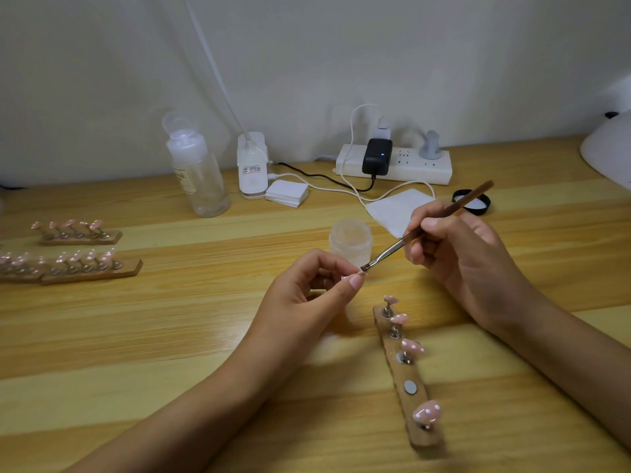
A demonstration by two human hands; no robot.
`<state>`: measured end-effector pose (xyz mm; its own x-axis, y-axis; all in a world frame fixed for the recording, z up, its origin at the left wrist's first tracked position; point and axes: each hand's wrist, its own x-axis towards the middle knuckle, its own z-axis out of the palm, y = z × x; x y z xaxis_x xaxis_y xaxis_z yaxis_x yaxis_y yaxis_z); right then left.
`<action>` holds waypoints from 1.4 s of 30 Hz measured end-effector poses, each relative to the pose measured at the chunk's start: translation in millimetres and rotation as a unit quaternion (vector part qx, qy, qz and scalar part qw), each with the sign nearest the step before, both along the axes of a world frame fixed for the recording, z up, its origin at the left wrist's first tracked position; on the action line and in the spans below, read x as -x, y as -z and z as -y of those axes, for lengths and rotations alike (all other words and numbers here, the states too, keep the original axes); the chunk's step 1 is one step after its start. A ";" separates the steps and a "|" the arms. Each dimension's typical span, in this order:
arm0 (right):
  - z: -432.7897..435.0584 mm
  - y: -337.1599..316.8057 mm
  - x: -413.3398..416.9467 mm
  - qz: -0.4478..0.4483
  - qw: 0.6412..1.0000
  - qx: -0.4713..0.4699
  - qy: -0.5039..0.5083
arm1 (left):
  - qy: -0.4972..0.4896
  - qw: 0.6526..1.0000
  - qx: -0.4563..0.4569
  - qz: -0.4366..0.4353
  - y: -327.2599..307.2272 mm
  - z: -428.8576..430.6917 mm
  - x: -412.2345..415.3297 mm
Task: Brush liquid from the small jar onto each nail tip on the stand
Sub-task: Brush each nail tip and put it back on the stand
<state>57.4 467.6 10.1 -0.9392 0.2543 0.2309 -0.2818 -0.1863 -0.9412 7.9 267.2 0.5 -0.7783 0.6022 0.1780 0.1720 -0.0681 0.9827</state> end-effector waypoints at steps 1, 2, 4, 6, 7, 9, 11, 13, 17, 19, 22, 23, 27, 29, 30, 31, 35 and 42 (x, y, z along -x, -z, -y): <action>0.6 0.3 0.0 0.001 1.000 -0.008 0.006 | 0.001 1.000 0.000 -0.001 0.2 0.1 0.1; 0.9 0.5 0.0 0.003 1.000 -0.015 0.015 | 0.002 1.000 -0.001 0.000 -0.3 0.2 0.0; 0.3 0.6 0.3 0.007 0.999 -0.021 0.037 | 0.004 1.000 -0.006 0.007 -1.1 0.0 -0.2; -1.3 0.0 0.6 0.008 0.999 -0.011 0.051 | 0.003 1.000 -0.014 0.014 -1.6 -0.5 -0.6; -2.0 -0.2 0.5 0.004 0.999 -0.001 0.050 | 0.002 1.000 -0.016 0.017 -1.5 -1.0 -0.7; -2.4 -0.8 -0.2 -0.008 0.999 0.018 0.029 | 0.001 1.000 -0.018 0.020 -1.6 -1.3 -1.0; -1.7 -1.3 -1.0 -0.017 1.000 0.021 -0.002 | 0.000 1.000 -0.020 0.021 -1.8 -1.1 -1.3; -0.7 -1.3 -1.3 -0.020 1.000 0.004 -0.019 | 0.002 1.000 -0.020 0.024 -1.9 -0.5 -1.4; -1.2 1.1 0.1 -0.014 0.999 -0.028 0.024 | 0.006 0.999 -0.021 0.036 -2.0 -1.2 -1.3; -2.3 1.8 1.3 -0.018 0.999 -0.017 0.039 | 0.008 0.999 -0.024 0.046 -2.5 -1.8 -1.9; -3.8 0.6 2.1 -0.037 0.999 0.033 0.015 | 0.007 0.998 -0.033 0.057 -3.2 -1.5 -2.3; -3.9 -0.2 1.7 -0.041 0.998 0.042 -0.001 | 0.006 0.998 -0.035 0.060 -3.4 -1.4 -2.3; -1.6 -1.8 -0.2 -0.033 0.998 0.019 -0.054 | 0.007 0.997 -0.036 0.061 -4.2 -1.5 -2.5; -0.2 -1.7 -0.9 -0.031 0.998 0.005 -0.051 | 0.008 0.997 -0.037 0.061 -4.1 -1.6 -2.6; 0.4 -1.6 -1.1 -0.033 0.999 -0.002 -0.042 | 0.009 0.997 -0.039 0.063 -4.4 -1.6 -2.1; 1.0 -1.6 -1.1 -0.036 0.999 -0.012 -0.030 | 0.009 0.997 -0.040 0.065 -4.5 -1.5 -2.0; 1.6 -1.3 -1.9 -0.052 0.997 -0.051 0.014 | 0.008 0.997 -0.036 0.064 -4.1 -1.6 -0.8; -0.8 0.4 -2.1 -0.058 0.993 -0.081 0.058 | 0.016 0.997 -0.037 0.061 -4.7 0.3 -1.5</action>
